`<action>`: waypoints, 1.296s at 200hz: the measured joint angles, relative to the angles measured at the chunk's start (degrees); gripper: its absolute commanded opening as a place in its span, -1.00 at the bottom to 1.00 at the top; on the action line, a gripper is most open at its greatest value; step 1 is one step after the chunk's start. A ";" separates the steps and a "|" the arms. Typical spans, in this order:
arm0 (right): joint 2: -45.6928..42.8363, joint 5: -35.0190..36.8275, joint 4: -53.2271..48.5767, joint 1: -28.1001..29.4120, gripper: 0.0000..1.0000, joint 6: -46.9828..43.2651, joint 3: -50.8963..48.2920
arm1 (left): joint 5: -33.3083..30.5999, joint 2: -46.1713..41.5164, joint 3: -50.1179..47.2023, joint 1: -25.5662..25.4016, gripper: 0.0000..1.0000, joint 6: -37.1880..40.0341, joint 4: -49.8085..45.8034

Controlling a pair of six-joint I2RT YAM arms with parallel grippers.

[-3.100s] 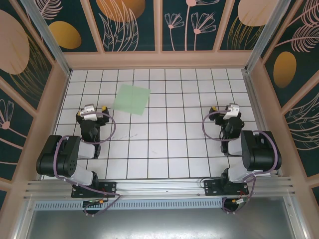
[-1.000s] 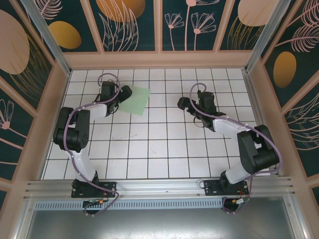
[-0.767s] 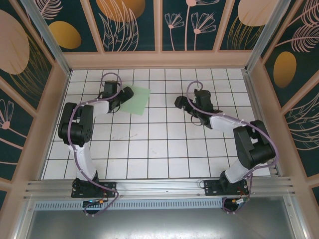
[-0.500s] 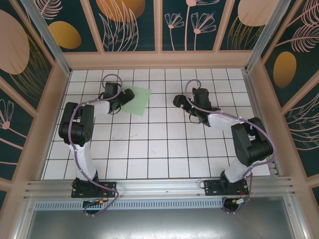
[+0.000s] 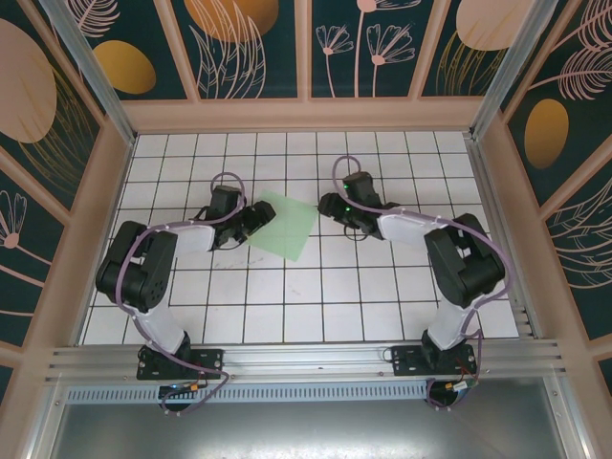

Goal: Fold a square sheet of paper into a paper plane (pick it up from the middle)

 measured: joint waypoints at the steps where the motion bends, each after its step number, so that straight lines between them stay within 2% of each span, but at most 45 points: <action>1: 0.13 -0.02 -0.09 0.07 0.08 -0.07 0.15 | -0.02 -0.07 -0.02 -0.02 0.65 0.00 -0.09; 24: 5.70 -0.70 -2.51 3.08 -0.04 -1.81 6.95 | -0.79 -2.67 0.57 0.31 0.71 0.28 -3.19; 89: 22.03 -2.21 -9.66 6.93 -0.05 -6.16 29.07 | -4.37 -8.63 1.31 4.83 0.85 0.63 -6.49; 143: 26.75 -2.12 -14.01 6.95 -0.05 -6.47 33.86 | -8.66 -11.65 -0.02 4.90 0.97 1.66 -10.08; 195: 24.48 -0.57 -12.63 6.60 -0.04 -4.02 29.44 | -11.47 -12.57 -0.20 4.90 0.97 2.29 -10.88; 259: 6.08 7.06 -11.87 3.06 0.00 5.75 4.33 | -12.44 -12.57 -1.05 4.90 0.97 2.67 -11.02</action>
